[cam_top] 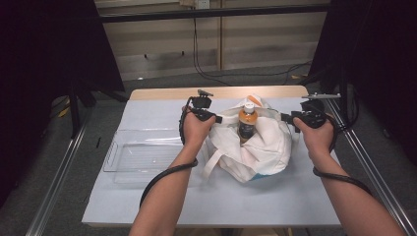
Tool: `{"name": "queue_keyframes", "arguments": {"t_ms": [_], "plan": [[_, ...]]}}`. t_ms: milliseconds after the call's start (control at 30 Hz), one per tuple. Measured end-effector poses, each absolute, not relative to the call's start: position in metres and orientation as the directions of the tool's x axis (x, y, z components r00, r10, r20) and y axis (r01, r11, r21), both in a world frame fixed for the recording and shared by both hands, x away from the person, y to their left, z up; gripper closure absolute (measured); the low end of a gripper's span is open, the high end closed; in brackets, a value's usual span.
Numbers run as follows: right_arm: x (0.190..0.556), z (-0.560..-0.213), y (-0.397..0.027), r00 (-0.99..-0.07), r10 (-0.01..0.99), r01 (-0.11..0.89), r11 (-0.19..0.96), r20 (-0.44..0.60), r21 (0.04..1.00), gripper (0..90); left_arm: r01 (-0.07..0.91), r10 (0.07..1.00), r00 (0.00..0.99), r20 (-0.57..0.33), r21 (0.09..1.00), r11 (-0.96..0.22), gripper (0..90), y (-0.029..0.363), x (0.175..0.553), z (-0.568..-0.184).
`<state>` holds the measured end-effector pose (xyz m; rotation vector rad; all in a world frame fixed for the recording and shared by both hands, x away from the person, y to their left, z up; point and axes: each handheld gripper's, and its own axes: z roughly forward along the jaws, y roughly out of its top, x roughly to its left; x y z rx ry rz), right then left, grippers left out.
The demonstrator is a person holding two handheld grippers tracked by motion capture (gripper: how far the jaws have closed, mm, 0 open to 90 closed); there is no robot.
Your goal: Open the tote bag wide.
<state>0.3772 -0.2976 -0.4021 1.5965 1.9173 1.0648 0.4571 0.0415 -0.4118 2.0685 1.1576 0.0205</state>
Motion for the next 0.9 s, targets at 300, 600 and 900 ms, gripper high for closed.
{"name": "queue_keyframes", "arguments": {"t_ms": [300, 600, 900], "plan": [[0.395, -0.412, -0.291, -0.278, 0.948, 0.644, 0.064, 0.155, 0.762, 78.0, 0.712, 0.723, 0.611, -0.322, 0.622, -0.325, 84.9, 0.04, 0.459, -0.41], [0.407, -0.42, -0.297, -0.223, 0.956, 0.678, 0.01, 0.192, 0.735, 80.6, 0.684, 0.733, 0.635, -0.243, 0.619, -0.387, 86.0, 0.033, 0.46, -0.409], [0.411, -0.431, -0.297, -0.215, 0.959, 0.69, 0.016, 0.185, 0.723, 80.9, 0.712, 0.74, 0.619, -0.264, 0.587, -0.386, 86.3, 0.038, 0.462, -0.42]]}}
